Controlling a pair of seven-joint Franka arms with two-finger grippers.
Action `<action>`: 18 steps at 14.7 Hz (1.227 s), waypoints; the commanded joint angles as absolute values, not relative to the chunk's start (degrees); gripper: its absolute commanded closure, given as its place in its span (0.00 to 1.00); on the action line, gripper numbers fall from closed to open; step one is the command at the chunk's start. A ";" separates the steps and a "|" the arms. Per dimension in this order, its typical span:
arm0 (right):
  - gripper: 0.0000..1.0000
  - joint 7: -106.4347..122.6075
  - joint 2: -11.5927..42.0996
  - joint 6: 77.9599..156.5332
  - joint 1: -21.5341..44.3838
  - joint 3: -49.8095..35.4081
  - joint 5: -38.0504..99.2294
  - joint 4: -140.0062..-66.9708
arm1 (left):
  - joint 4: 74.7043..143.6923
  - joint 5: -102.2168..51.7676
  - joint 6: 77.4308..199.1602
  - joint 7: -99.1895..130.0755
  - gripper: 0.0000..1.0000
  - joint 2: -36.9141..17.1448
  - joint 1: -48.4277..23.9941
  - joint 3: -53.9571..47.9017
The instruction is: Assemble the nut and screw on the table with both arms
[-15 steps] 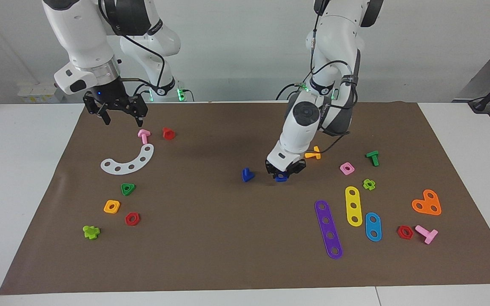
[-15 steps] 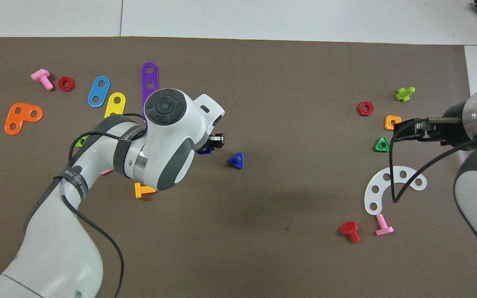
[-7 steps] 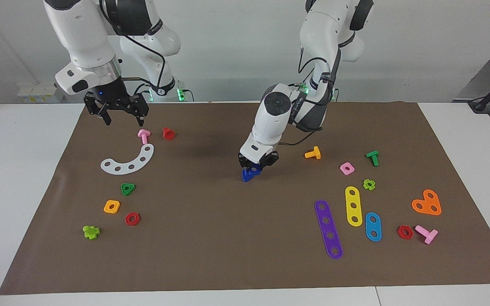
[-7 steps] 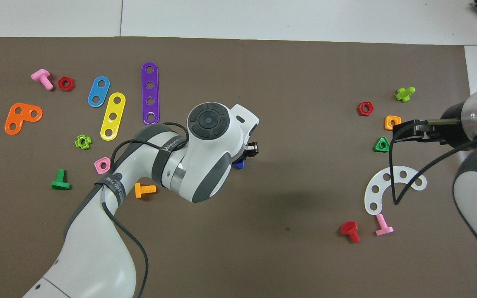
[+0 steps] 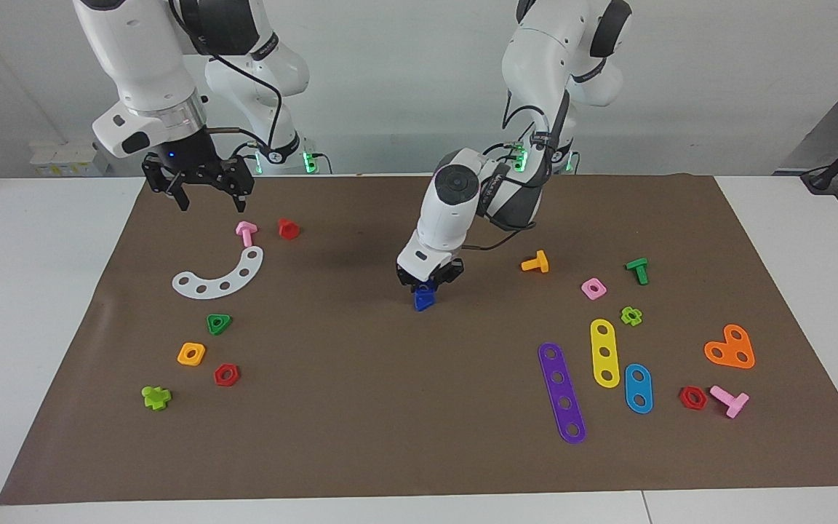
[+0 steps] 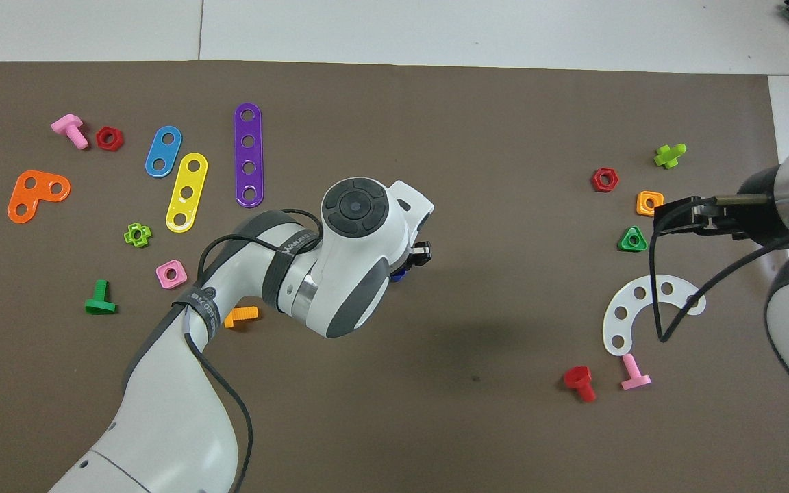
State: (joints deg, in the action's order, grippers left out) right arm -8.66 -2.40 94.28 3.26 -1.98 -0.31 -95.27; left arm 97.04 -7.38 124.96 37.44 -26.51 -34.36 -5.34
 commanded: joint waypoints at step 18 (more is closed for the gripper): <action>0.00 -7.38 -2.11 92.90 2.81 -3.08 -0.62 -95.01 | 78.57 -1.67 102.66 25.96 0.00 -30.77 -24.63 -3.78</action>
